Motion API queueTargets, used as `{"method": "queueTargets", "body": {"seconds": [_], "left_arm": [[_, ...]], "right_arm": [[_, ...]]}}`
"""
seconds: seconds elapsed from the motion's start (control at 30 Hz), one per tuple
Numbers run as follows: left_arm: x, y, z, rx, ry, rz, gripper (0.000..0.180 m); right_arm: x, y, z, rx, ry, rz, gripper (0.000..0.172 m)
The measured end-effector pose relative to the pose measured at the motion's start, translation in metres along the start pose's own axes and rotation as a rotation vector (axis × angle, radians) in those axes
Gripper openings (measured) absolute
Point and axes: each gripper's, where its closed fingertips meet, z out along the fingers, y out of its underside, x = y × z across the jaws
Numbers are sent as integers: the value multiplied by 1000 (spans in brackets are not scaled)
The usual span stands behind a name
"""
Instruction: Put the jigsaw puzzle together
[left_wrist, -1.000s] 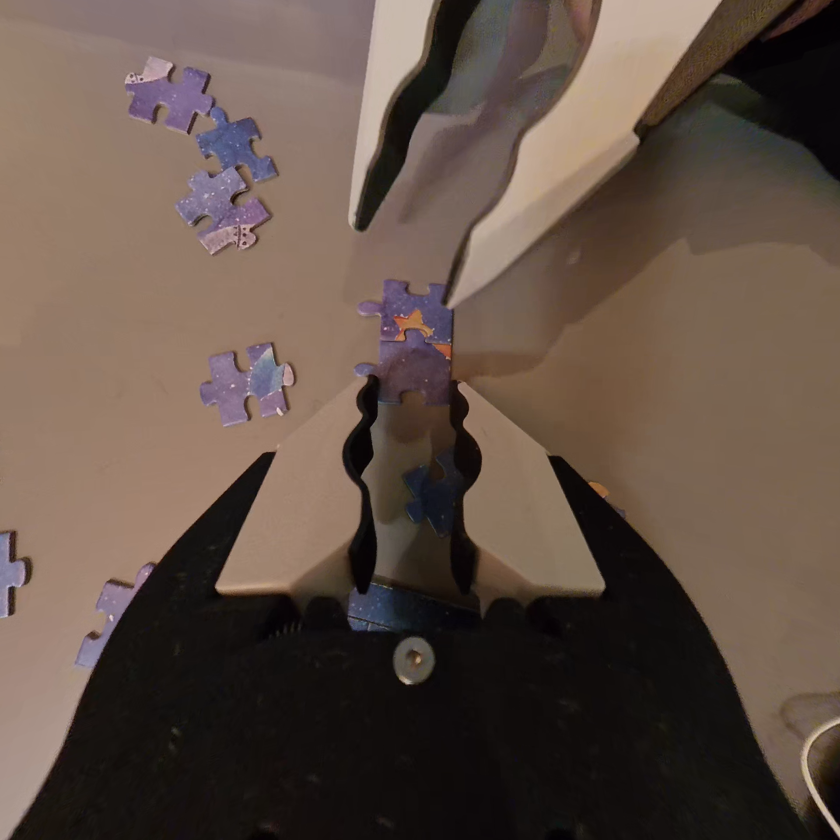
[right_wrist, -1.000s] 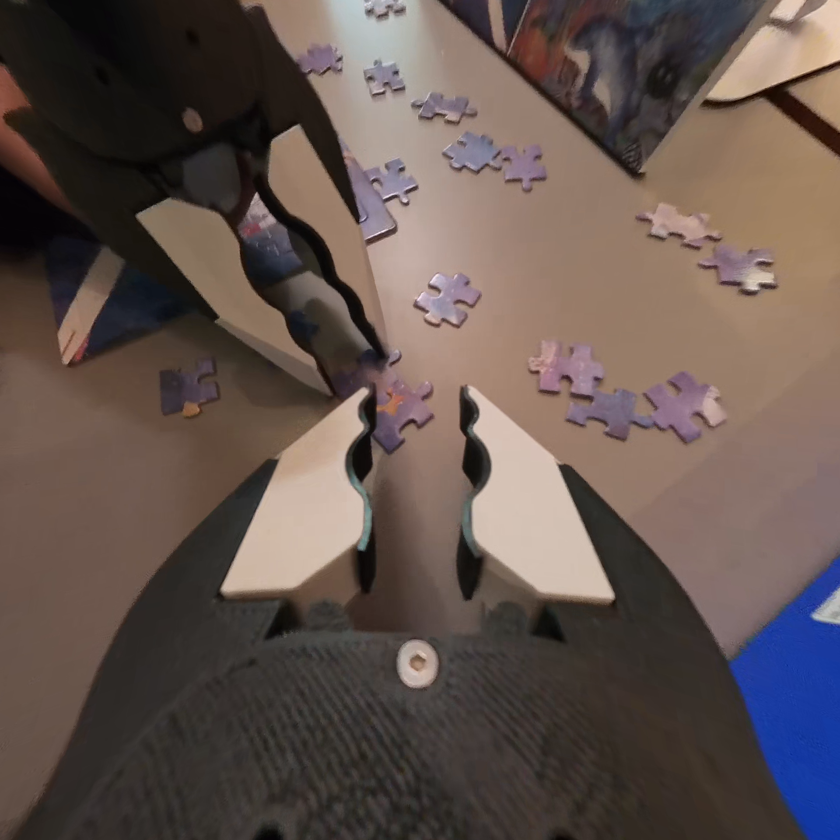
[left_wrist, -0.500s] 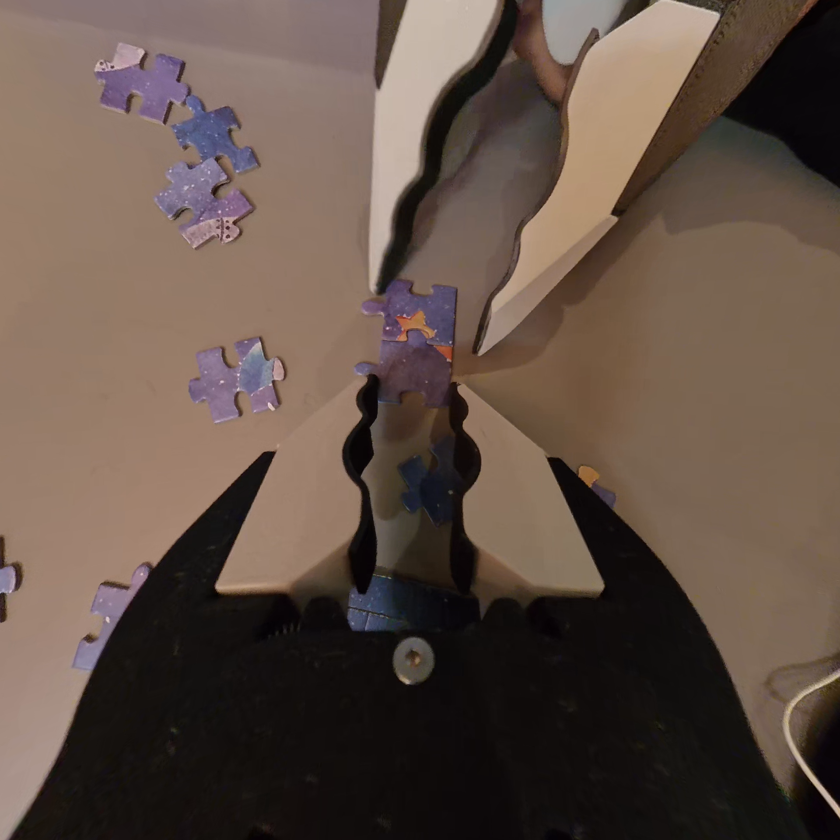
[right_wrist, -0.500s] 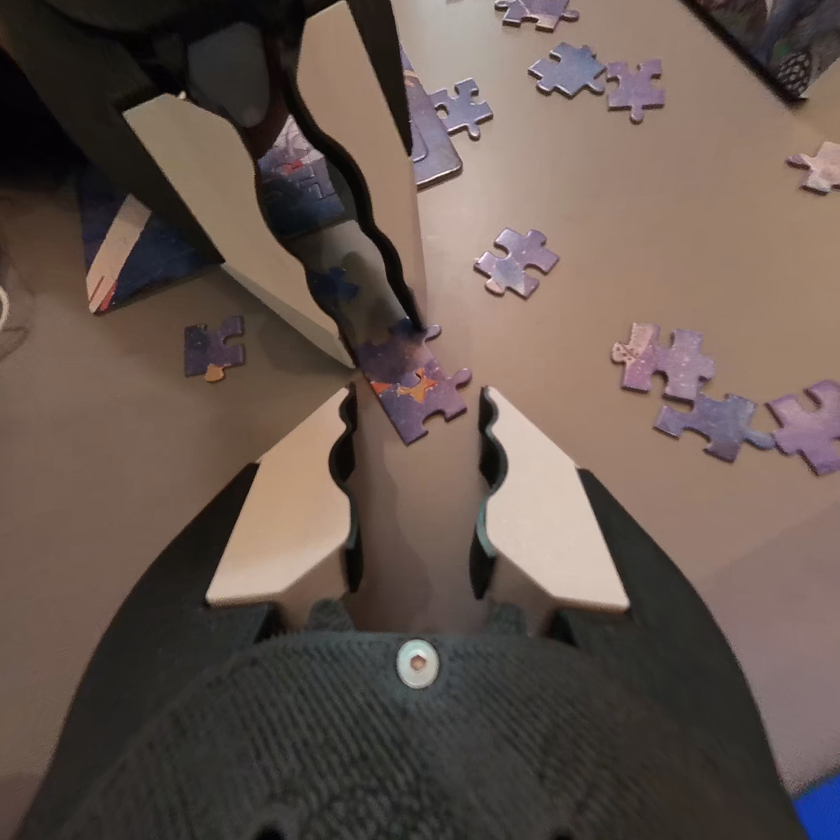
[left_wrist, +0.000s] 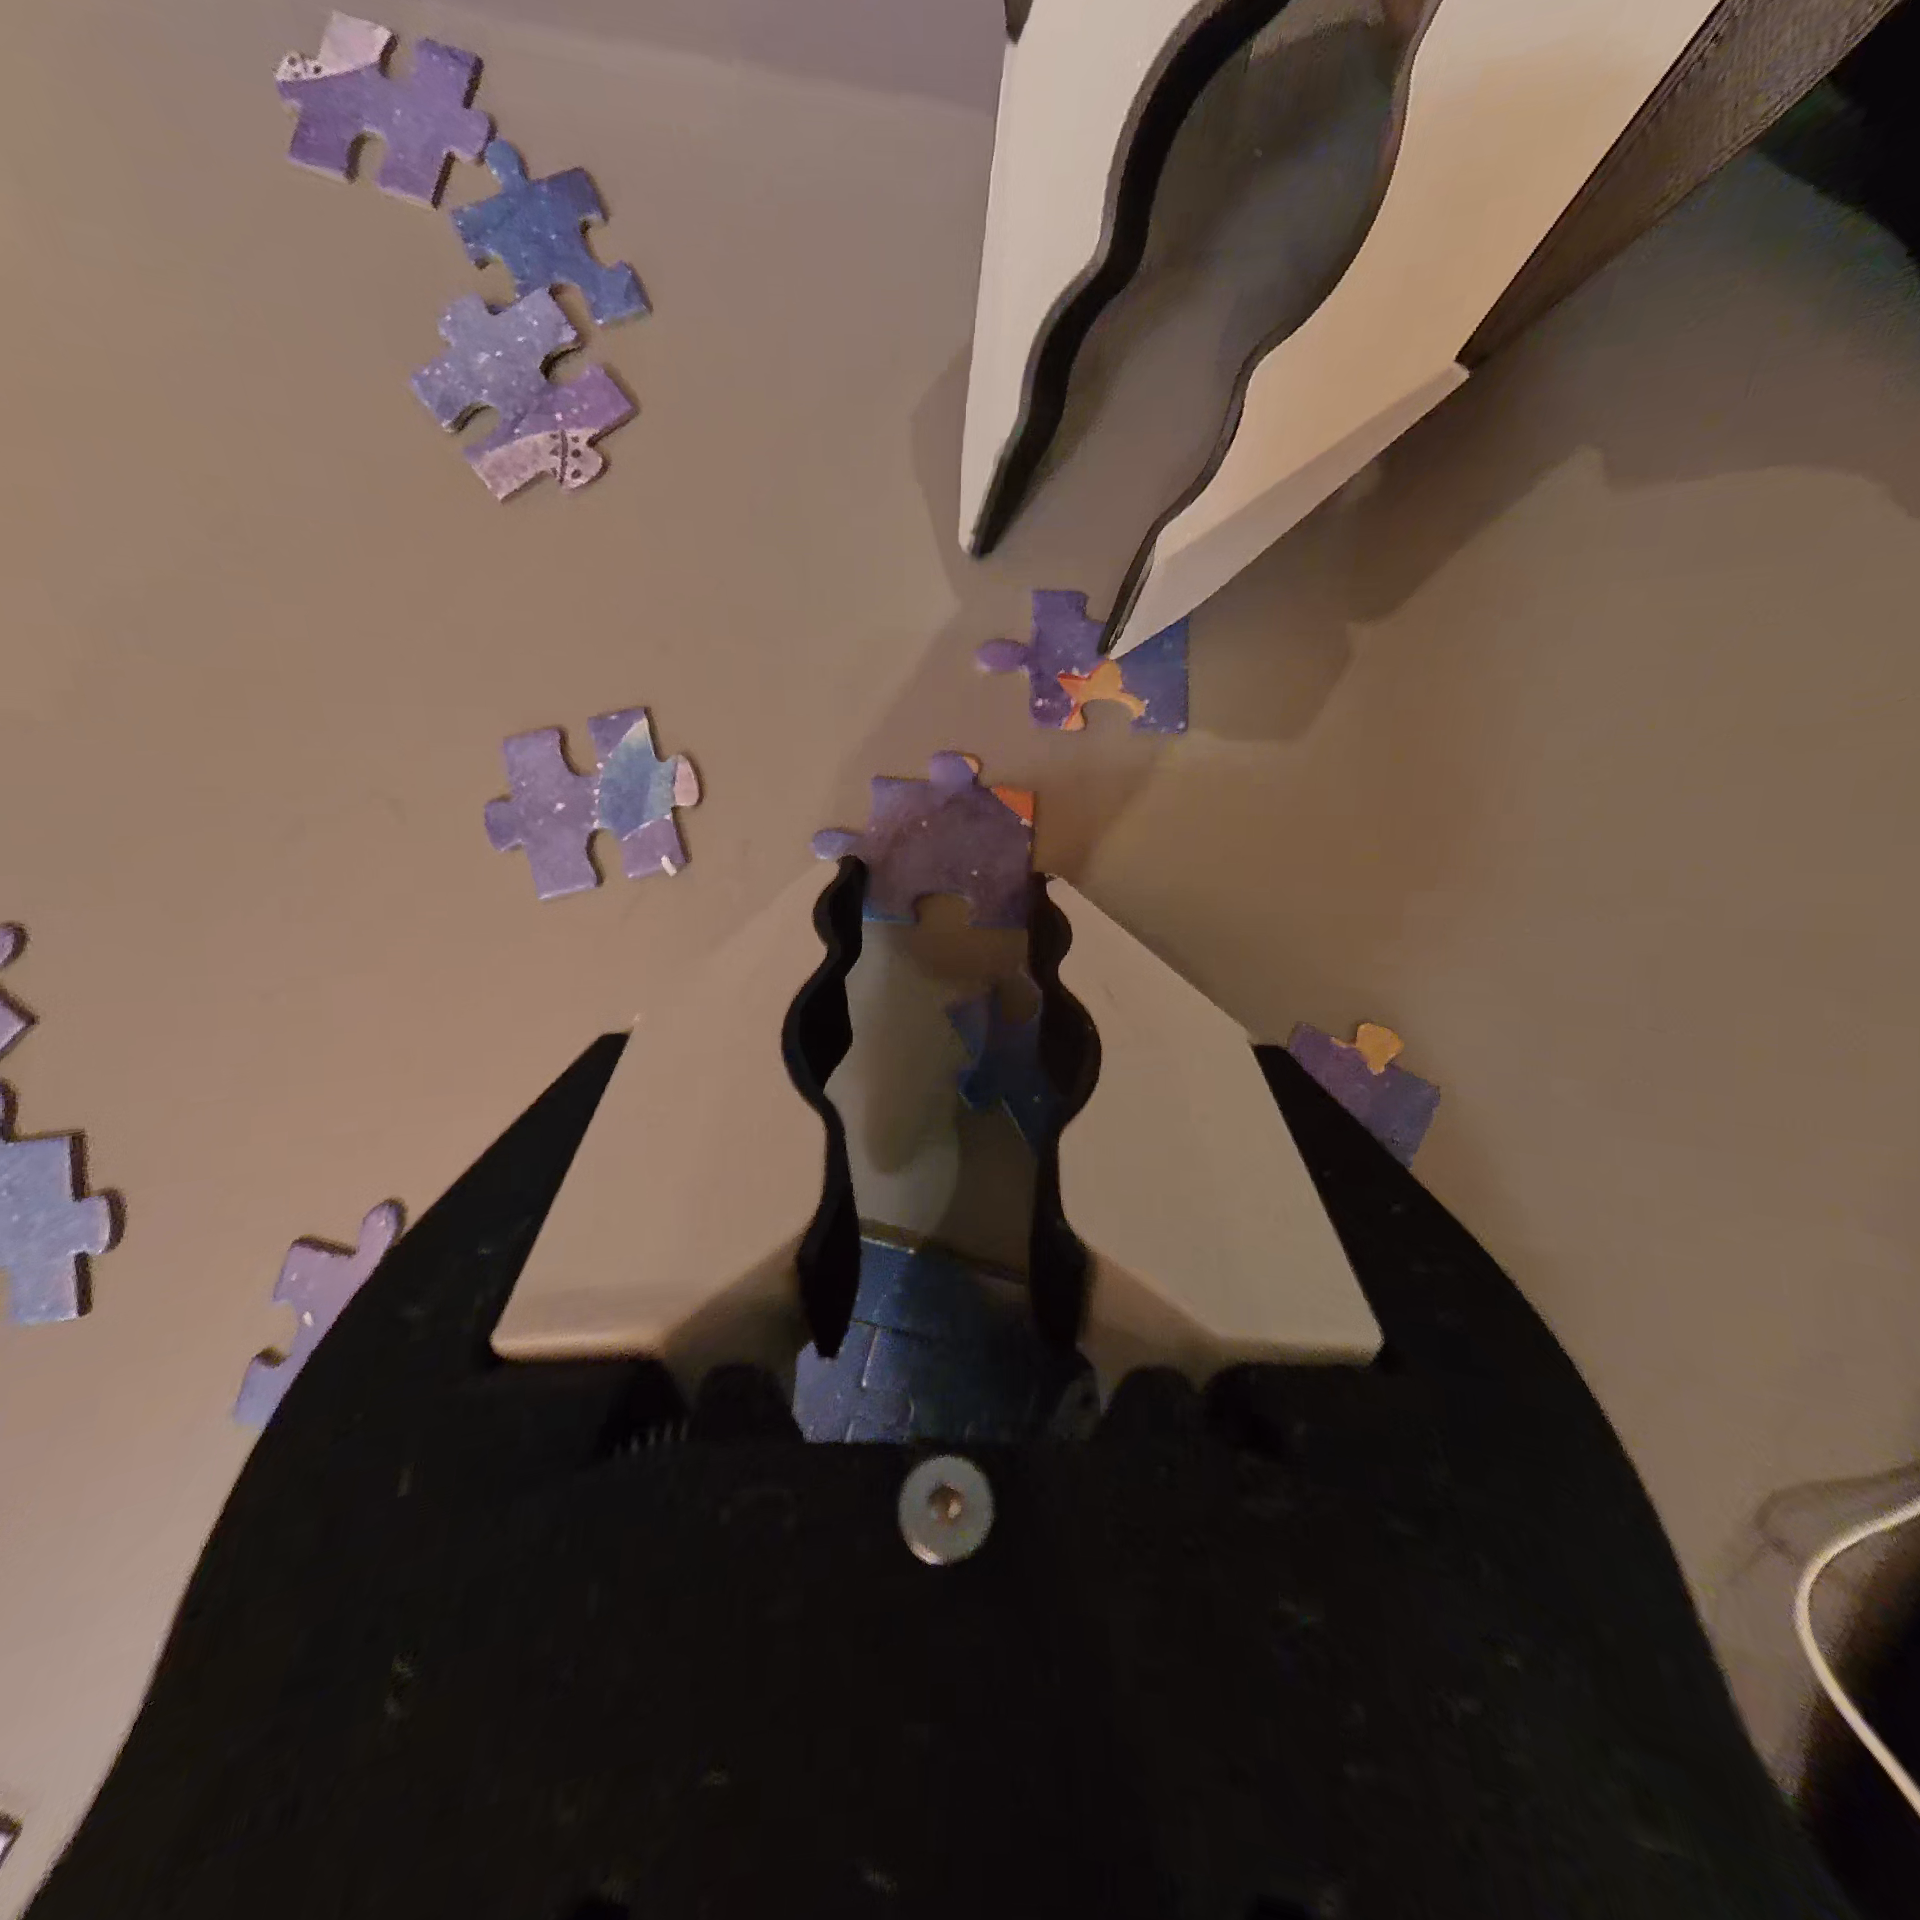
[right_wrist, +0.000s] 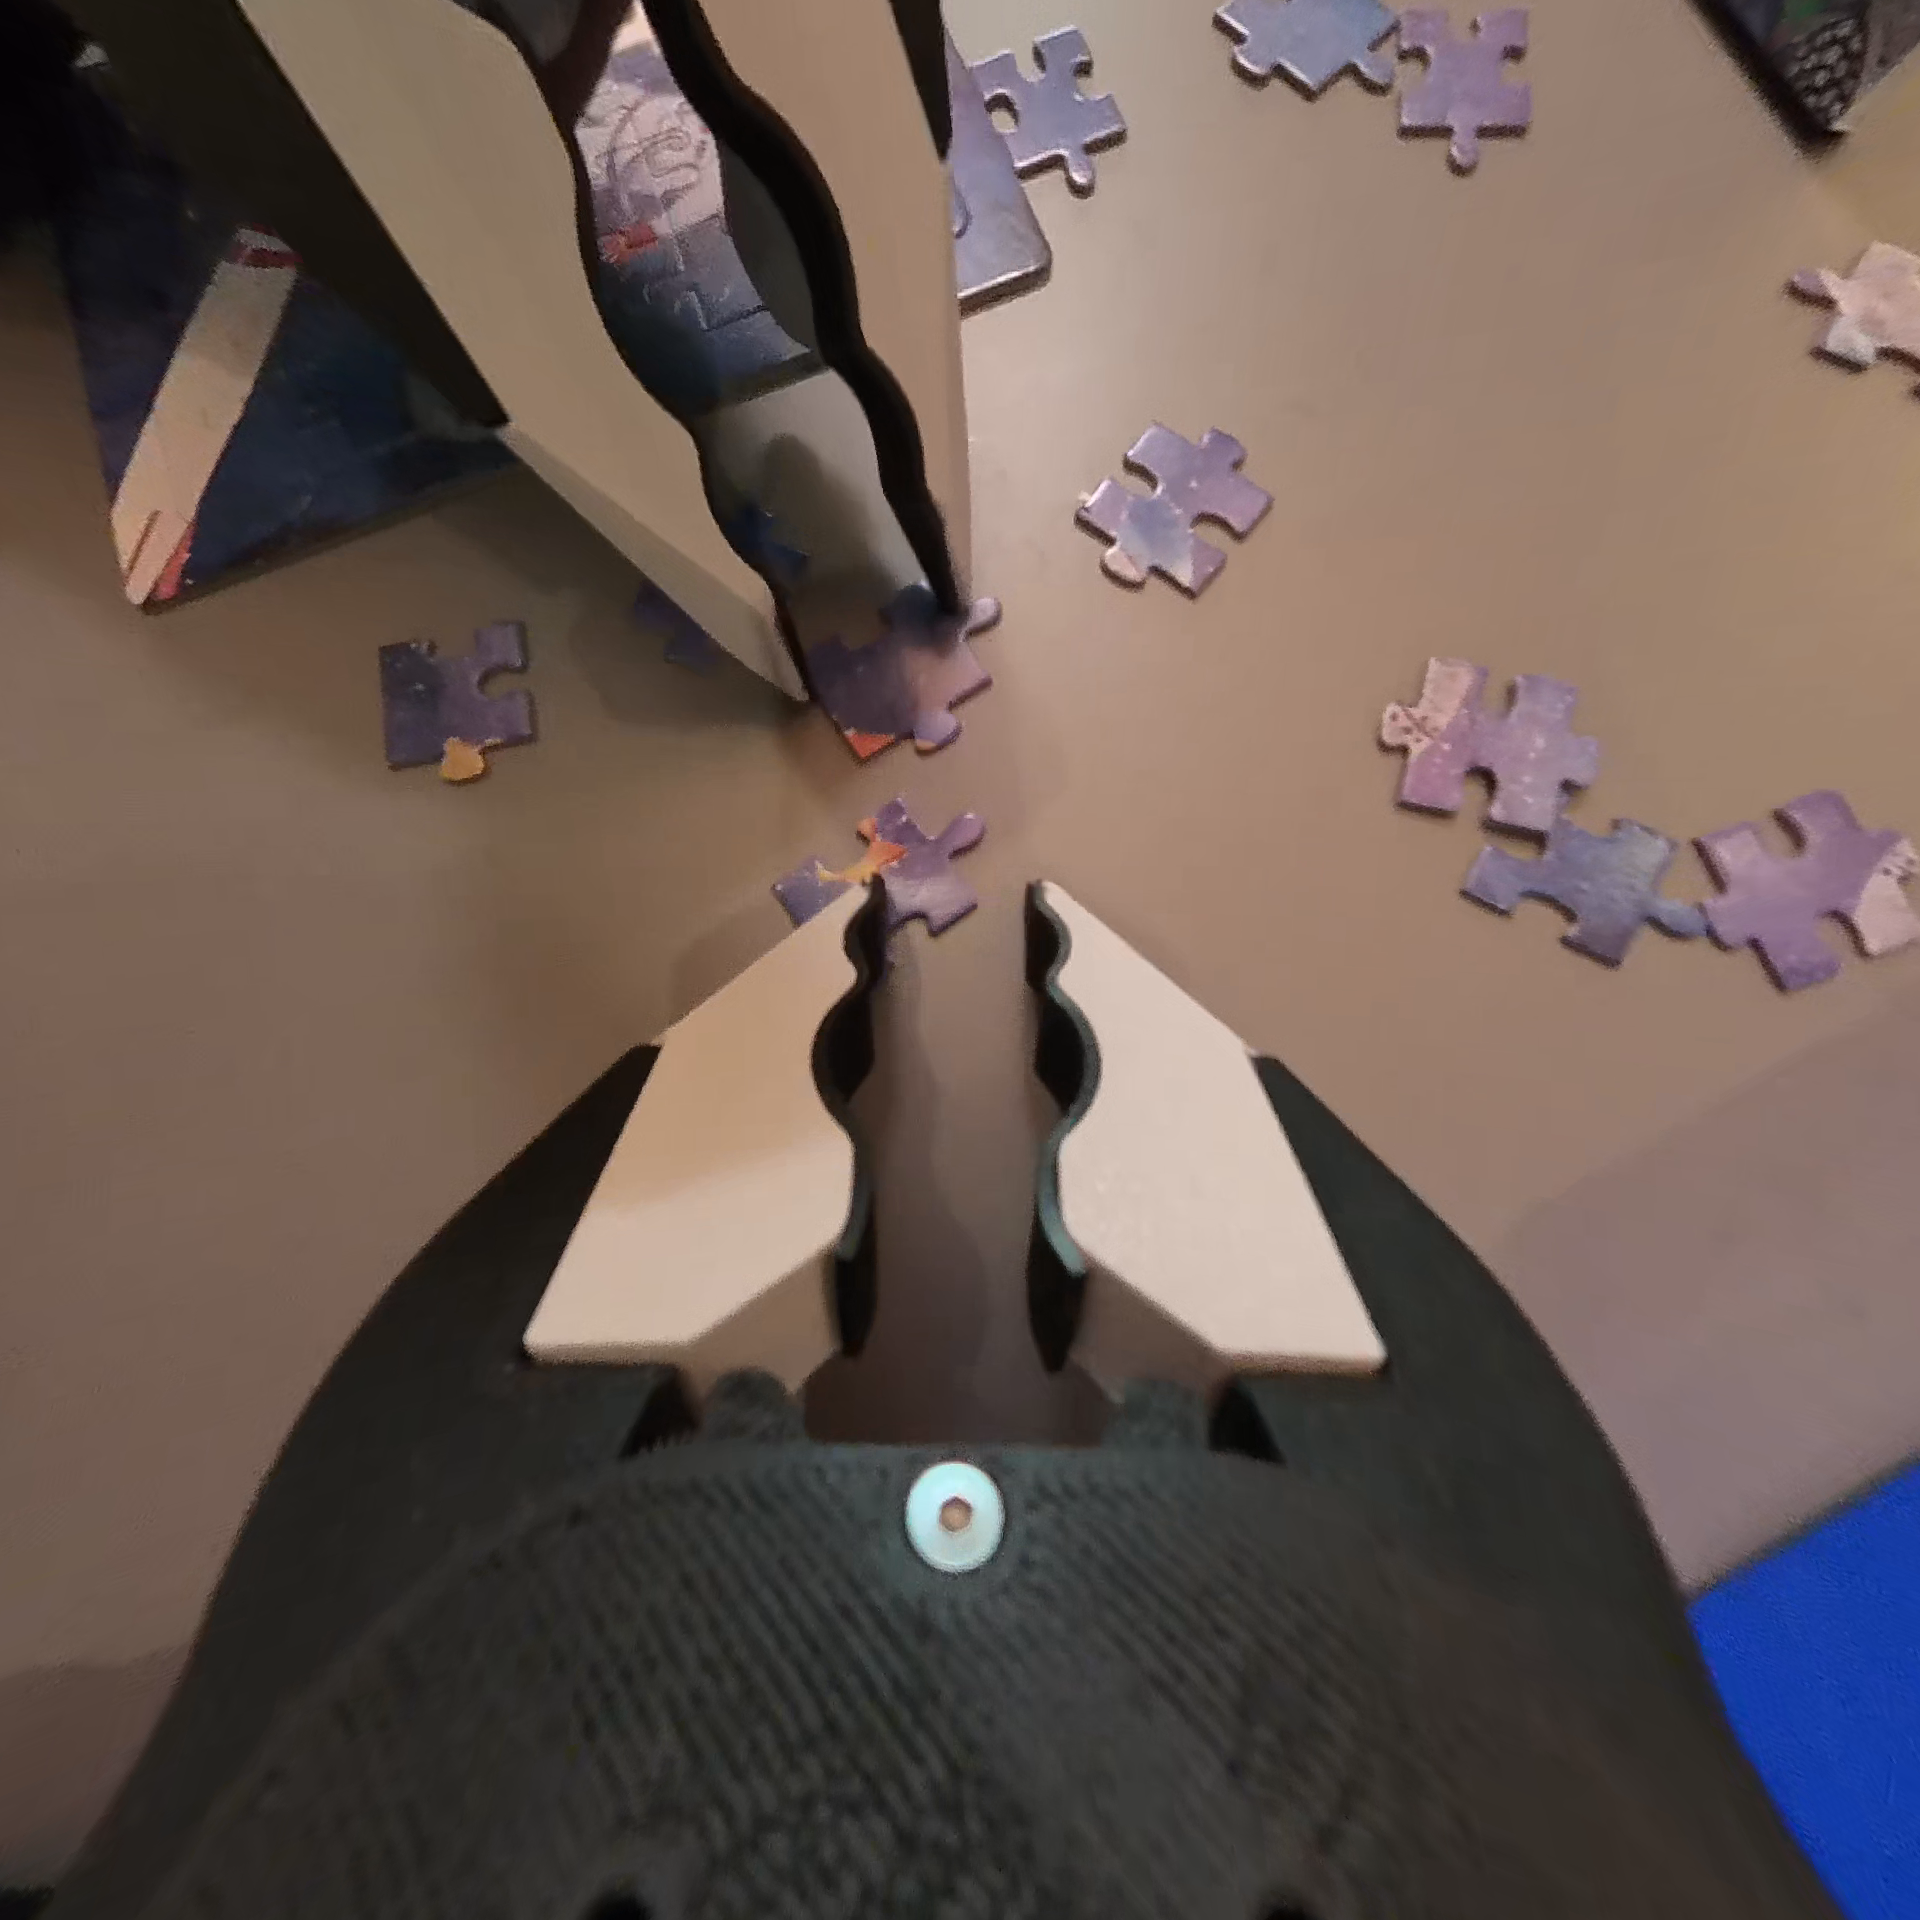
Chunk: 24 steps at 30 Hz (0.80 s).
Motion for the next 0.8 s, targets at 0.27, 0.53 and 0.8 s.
{"method": "queueTargets", "body": {"seconds": [0.27, 0.53, 0.8], "left_arm": [[-20, 4, -31, 74, -42, -72, 34], [-70, 30, -98, 241, -190, -243, 33], [-104, 66, -153, 414, -269, -362, 28]], "right_arm": [[13, -15, -7, 79, 86, 0, 30], [37, -34, -12, 203, 217, 63, 30], [36, -58, 33, 174, 249, 175, 41]]}}
